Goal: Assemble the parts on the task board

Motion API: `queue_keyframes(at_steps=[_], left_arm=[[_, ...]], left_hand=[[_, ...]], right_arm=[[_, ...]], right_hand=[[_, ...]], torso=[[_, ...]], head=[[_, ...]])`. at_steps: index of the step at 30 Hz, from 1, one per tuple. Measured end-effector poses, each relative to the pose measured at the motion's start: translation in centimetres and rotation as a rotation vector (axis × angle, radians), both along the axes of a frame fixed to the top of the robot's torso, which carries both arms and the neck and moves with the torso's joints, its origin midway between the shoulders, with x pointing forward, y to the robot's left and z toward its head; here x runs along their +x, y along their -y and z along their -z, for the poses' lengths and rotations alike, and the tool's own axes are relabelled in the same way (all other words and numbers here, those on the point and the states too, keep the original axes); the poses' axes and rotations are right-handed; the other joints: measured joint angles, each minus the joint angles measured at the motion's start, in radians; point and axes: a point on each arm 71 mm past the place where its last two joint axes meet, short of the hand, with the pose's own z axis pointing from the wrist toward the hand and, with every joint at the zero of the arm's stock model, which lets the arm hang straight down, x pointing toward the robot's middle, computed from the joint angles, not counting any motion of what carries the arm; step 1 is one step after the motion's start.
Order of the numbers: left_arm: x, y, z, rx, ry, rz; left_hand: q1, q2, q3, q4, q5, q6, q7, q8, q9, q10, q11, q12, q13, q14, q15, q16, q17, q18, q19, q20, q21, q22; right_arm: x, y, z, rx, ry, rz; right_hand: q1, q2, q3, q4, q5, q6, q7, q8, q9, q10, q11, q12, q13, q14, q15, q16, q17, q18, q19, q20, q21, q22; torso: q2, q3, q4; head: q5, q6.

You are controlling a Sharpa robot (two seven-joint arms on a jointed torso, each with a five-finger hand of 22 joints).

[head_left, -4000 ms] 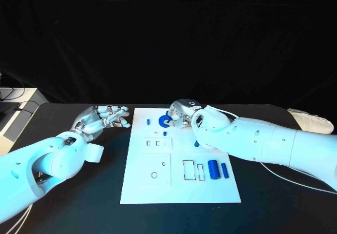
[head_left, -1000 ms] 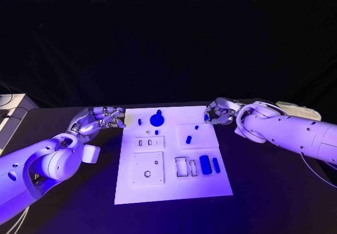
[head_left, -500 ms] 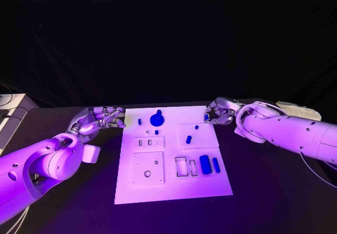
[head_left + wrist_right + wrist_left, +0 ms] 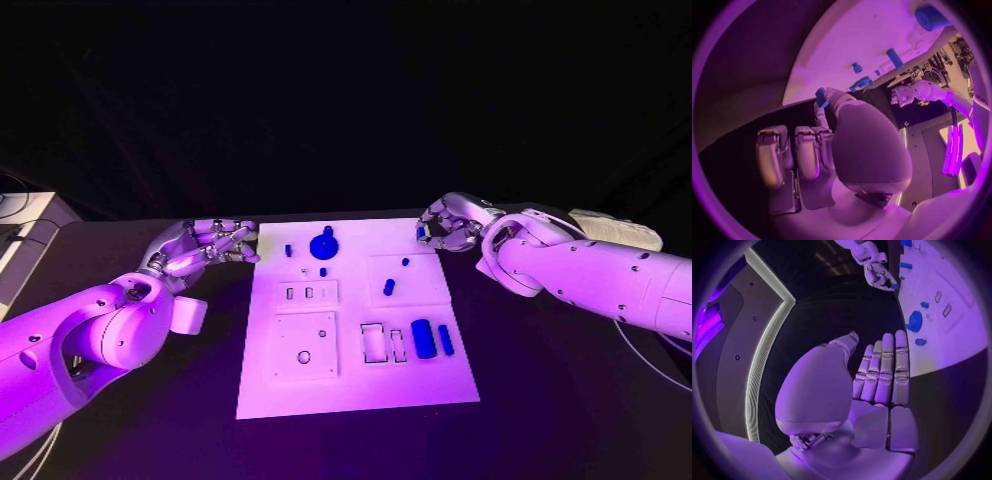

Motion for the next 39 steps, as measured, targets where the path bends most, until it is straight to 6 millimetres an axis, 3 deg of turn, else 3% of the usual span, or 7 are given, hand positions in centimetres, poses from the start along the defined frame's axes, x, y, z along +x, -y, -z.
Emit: queue_keyframes(at_steps=[5, 10, 18, 22, 31, 39], left_arm=[[0.0, 0.0, 0.0, 0.0, 0.0, 0.0], [0.0, 0.1, 0.0, 0.0, 0.0, 0.001], [0.0, 0.4, 0.0, -0.003, -0.001, 0.006], [0.1, 0.4, 0.0, -0.004, -0.001, 0.007], [0.0, 0.5, 0.1, -0.003, -0.002, 0.007], [0.0, 0.5, 0.1, -0.003, -0.003, 0.008]], left_hand=[[0.0, 0.0, 0.0, 0.0, 0.0, 0.0, 0.0, 0.0, 0.0, 0.0, 0.0, 0.0, 0.0, 0.0, 0.0, 0.0, 0.0, 0.0, 0.0, 0.0, 0.0, 0.0], [0.0, 0.0, 0.0, 0.0, 0.0, 0.0, 0.0, 0.0, 0.0, 0.0, 0.0, 0.0, 0.0, 0.0, 0.0, 0.0, 0.0, 0.0, 0.0, 0.0, 0.0, 0.0], [0.0, 0.0, 0.0, 0.0, 0.0, 0.0, 0.0, 0.0, 0.0, 0.0, 0.0, 0.0, 0.0, 0.0, 0.0, 0.0, 0.0, 0.0, 0.0, 0.0, 0.0, 0.0], [0.0, 0.0, 0.0, 0.0, 0.0, 0.0, 0.0, 0.0, 0.0, 0.0, 0.0, 0.0, 0.0, 0.0, 0.0, 0.0, 0.0, 0.0, 0.0, 0.0, 0.0, 0.001], [0.0, 0.0, 0.0, 0.0, 0.0, 0.0, 0.0, 0.0, 0.0, 0.0, 0.0, 0.0, 0.0, 0.0, 0.0, 0.0, 0.0, 0.0, 0.0, 0.0, 0.0, 0.001], [0.0, 0.0, 0.0, 0.0, 0.0, 0.0, 0.0, 0.0, 0.0, 0.0, 0.0, 0.0, 0.0, 0.0, 0.0, 0.0, 0.0, 0.0, 0.0, 0.0, 0.0, 0.0]], right_arm=[[-0.4, -2.0, -1.3, 0.028, 0.022, -0.028], [-1.5, -6.4, -1.9, 0.061, 0.011, -0.102], [-3.7, -13.7, -1.5, 0.066, -0.034, -0.198], [-4.8, -15.8, -0.6, 0.042, -0.06, -0.207], [-6.4, -18.4, 1.5, -0.013, -0.092, -0.199], [-7.0, -19.4, 2.3, -0.054, -0.091, -0.191]], right_hand=[[0.0, 0.0, 0.0, 0.0, 0.0, 0.0, 0.0, 0.0, 0.0, 0.0, 0.0, 0.0, 0.0, 0.0, 0.0, 0.0, 0.0, 0.0, 0.0, 0.0, 0.0, 0.0], [0.0, 0.0, 0.0, 0.0, -0.003, 0.0, 0.0, 0.0, 0.0, 0.0, 0.0, 0.0, 0.0, 0.0, 0.0, 0.0, 0.0, 0.0, 0.0, 0.0, 0.0, 0.0], [-0.003, -0.003, 0.007, -0.007, -0.008, 0.0, 0.0, 0.006, 0.0, 0.0, 0.0, 0.0, 0.0, 0.0, 0.0, 0.0, 0.0, 0.0, 0.0, 0.0, 0.0, 0.001], [-0.003, -0.003, 0.007, -0.007, -0.009, 0.0, 0.0, 0.006, 0.0, 0.0, 0.0, 0.0, 0.0, 0.0, 0.0, 0.0, 0.0, 0.0, 0.0, 0.0, 0.0, 0.001], [-0.003, -0.003, 0.007, -0.007, -0.007, -0.002, -0.002, 0.006, 0.0, 0.0, 0.0, 0.0, 0.0, 0.0, 0.0, 0.0, 0.0, 0.0, 0.0, 0.0, 0.0, 0.001], [-0.004, -0.005, 0.01, -0.01, -0.005, -0.002, -0.002, 0.006, 0.0, 0.0, 0.0, 0.0, 0.0, 0.0, 0.0, 0.0, 0.0, 0.0, 0.0, 0.0, 0.0, 0.0]], torso=[[-0.001, -0.0012, -0.0016], [-0.002, -0.0013, -0.0024], [-0.002, -0.0018, 0.0003], [-0.002, -0.0033, 0.0007], [0.0, -0.0015, -0.001], [0.001, -0.001, 0.0005]], head=[[0.006, 0.001], [0.017, 0.0], [0.025, -0.005], [0.03, -0.006], [0.036, -0.009], [0.037, -0.013]])
